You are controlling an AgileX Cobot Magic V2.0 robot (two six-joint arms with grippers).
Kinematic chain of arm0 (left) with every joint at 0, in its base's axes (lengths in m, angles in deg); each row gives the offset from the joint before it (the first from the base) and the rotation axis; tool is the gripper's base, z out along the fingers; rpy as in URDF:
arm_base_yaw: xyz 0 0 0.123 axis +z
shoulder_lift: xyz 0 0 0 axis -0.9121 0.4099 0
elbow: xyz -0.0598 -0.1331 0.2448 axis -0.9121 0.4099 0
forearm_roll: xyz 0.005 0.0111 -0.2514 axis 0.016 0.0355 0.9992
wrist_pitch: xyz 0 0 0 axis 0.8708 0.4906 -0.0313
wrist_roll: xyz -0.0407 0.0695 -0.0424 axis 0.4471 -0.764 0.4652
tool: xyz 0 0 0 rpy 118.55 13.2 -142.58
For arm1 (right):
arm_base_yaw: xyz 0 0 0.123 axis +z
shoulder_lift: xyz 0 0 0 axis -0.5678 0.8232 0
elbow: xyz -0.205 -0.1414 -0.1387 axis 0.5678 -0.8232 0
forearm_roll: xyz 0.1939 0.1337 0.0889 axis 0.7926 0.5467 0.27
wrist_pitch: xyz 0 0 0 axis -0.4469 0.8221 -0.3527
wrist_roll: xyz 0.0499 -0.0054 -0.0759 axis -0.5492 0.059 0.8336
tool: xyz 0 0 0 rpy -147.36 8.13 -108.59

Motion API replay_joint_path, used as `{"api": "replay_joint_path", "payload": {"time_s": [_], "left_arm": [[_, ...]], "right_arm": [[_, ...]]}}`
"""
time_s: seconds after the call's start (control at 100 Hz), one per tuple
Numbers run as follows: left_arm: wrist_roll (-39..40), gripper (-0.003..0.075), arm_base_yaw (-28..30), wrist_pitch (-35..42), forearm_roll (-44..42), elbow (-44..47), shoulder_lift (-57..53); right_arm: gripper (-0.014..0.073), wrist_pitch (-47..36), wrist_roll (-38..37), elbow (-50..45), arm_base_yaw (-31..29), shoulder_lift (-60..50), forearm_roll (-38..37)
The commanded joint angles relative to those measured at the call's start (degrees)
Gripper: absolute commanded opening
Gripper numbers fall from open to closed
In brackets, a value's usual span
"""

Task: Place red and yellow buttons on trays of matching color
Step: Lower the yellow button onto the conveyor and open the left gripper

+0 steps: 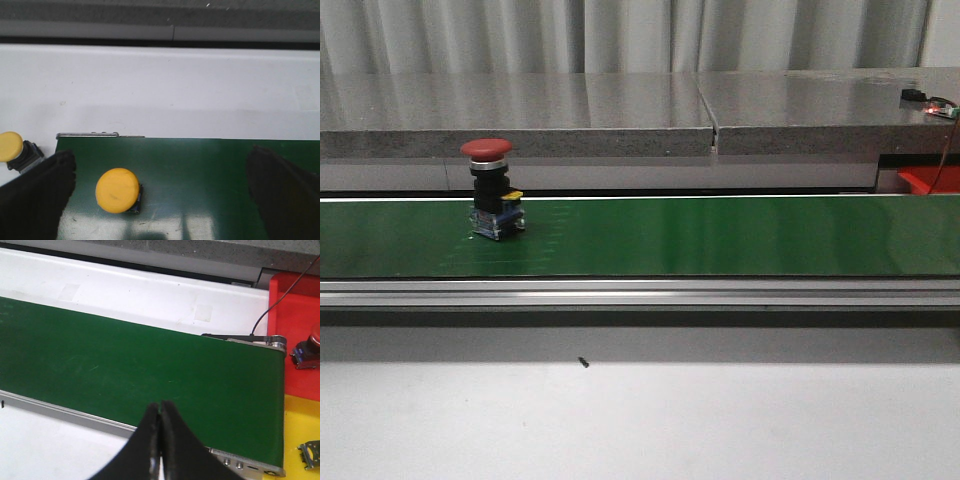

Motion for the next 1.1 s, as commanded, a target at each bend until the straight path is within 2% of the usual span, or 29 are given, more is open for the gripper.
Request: {"api": "replay_joint_path", "payload": {"time_s": [0.0, 0.23, 0.44, 0.58, 0.7, 0.77, 0.96, 1.09], "left_arm": [[-0.1, 0.0648, -1.6, 6.3, 0.6, 2.9, -7.8], [-0.1, 0.0648, -2.7, 10.8, 1.3, 18.4, -24.5], [-0.1, 0.0646, -2.7, 11.2, 1.3, 31.4, -40.8], [-0.1, 0.0597, -2.7, 10.9, 2.0, 37.5, -49.8], [-0.1, 0.0472, -2.7, 10.9, 2.2, 40.7, -55.3], [-0.1, 0.0356, -2.7, 10.9, 2.2, 41.6, -57.2], [-0.1, -0.0024, -2.7, 10.9, 2.3, 41.7, -57.9], [-0.1, -0.0020, -2.7, 11.0, 2.2, 41.7, -57.9]], "right_arm": [[-0.0109, -3.3, 0.7, 1.4, 0.1, -0.3, 0.5], [-0.0109, -3.3, 0.7, 1.4, 0.1, -0.3, 0.5], [-0.0109, -3.3, 0.7, 1.4, 0.1, -0.3, 0.5], [-0.0109, -3.4, 0.7, 1.4, 0.1, -0.3, 0.5], [-0.0109, -3.4, 0.7, 1.4, 0.1, -0.3, 0.5], [-0.0109, -3.4, 0.7, 1.4, 0.1, -0.3, 0.5], [-0.0109, -3.4, 0.7, 1.4, 0.1, -0.3, 0.5], [-0.0109, -3.3, 0.7, 1.4, 0.1, -0.3, 0.5]]}}
